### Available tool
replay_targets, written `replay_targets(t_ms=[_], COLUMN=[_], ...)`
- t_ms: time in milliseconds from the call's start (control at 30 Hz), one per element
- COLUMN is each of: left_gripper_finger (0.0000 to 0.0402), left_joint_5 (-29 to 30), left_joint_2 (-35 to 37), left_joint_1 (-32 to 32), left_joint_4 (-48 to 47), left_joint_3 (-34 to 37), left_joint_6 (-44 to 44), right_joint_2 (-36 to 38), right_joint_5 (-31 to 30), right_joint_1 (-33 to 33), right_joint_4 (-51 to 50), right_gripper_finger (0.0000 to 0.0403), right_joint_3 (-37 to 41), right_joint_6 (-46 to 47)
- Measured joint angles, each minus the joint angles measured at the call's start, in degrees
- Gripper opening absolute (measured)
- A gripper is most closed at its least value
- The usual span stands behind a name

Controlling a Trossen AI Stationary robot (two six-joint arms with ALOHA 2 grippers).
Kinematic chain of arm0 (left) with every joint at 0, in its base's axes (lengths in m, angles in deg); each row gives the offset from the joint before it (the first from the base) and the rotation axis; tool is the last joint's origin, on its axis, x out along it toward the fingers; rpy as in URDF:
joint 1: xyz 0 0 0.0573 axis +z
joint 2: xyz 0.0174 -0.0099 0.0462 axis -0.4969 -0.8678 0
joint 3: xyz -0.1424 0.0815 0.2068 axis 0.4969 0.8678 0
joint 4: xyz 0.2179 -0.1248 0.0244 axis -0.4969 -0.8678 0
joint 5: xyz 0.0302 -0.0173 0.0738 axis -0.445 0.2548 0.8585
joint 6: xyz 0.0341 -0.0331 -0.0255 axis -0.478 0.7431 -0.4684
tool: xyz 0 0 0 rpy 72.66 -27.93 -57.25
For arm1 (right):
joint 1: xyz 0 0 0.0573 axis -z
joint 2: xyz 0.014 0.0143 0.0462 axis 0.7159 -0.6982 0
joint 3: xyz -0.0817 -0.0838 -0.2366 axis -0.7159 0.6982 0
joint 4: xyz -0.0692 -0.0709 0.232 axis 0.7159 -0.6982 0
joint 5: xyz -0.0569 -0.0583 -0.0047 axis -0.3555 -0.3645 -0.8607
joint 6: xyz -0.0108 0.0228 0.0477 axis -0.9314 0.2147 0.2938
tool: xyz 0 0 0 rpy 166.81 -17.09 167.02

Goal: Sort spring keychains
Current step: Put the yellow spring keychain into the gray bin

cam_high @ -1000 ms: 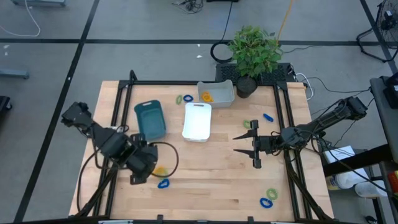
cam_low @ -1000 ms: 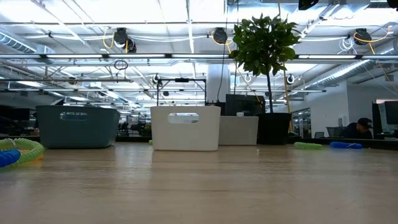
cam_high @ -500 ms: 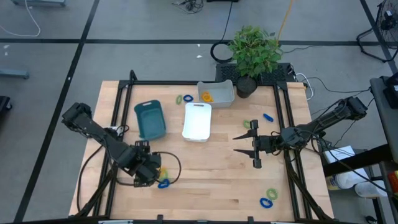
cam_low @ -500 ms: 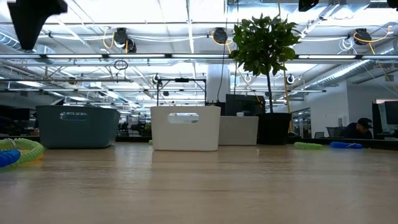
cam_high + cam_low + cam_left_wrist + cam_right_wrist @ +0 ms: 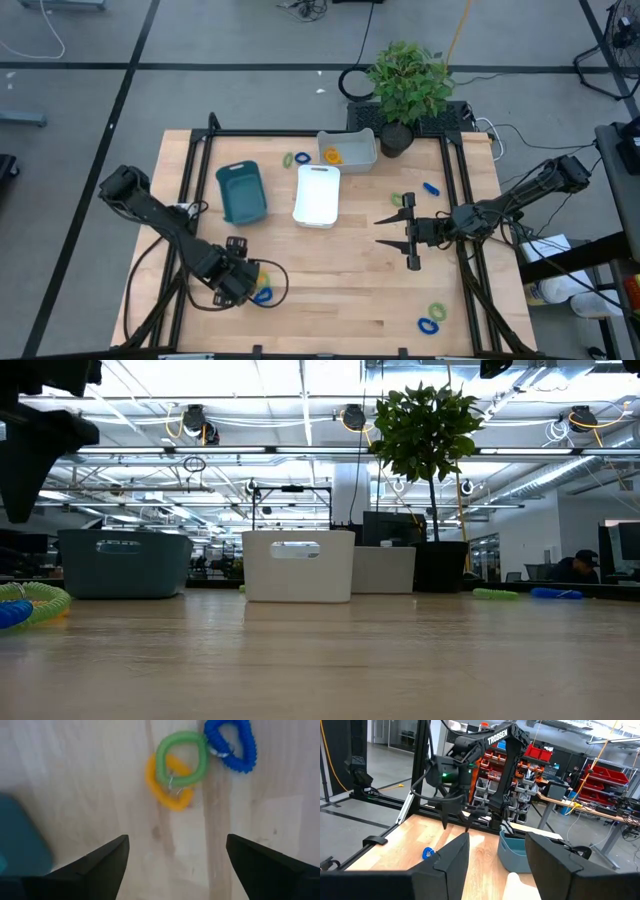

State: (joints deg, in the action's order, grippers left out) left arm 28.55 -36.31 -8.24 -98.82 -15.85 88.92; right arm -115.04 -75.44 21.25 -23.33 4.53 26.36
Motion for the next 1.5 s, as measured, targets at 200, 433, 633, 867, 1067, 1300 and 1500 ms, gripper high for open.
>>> replay_targets(t_ms=[200, 433, 633, 867, 1067, 1300, 1500], left_gripper_finger=[0.0335, 0.0335, 0.0335, 0.0335, 0.0335, 0.0335, 0.0335], left_joint_5=[-0.2, 0.0, -1.8, -1.8, -0.5, 1.1, 1.9], left_joint_2=[0.0, -1.1, -6.0, -10.0, -10.5, -10.5, -10.5], left_joint_1=[0.0, -0.2, -1.3, -1.9, -1.9, -2.2, -2.2], left_joint_4=[7.5, 8.9, 10.5, 11.4, 13.3, 13.3, 13.3], left_joint_3=[2.8, 3.0, 3.0, 3.0, 3.0, 3.0, 3.0], left_joint_6=[-1.4, -1.8, -3.0, -3.6, -5.7, -9.9, -12.9], right_joint_2=[0.0, 0.0, 0.0, 0.0, 0.0, 0.0, 0.0], right_joint_5=[0.0, 0.0, 0.0, 0.0, 0.0, 0.0, 0.0], right_joint_1=[0.0, 0.0, 0.0, 0.0, 0.0, 0.0, 0.0], right_joint_4=[0.0, 0.0, 0.0, 0.0, 0.0, 0.0, -0.2], right_gripper_finger=[0.0183, 0.0183, 0.0183, 0.0183, 0.0183, 0.0183, 0.0183], right_joint_3=[0.0, 0.0, 0.0, 0.0, 0.0, 0.0, 0.0], right_joint_6=[0.0, 0.0, 0.0, 0.0, 0.0, 0.0, 0.9])
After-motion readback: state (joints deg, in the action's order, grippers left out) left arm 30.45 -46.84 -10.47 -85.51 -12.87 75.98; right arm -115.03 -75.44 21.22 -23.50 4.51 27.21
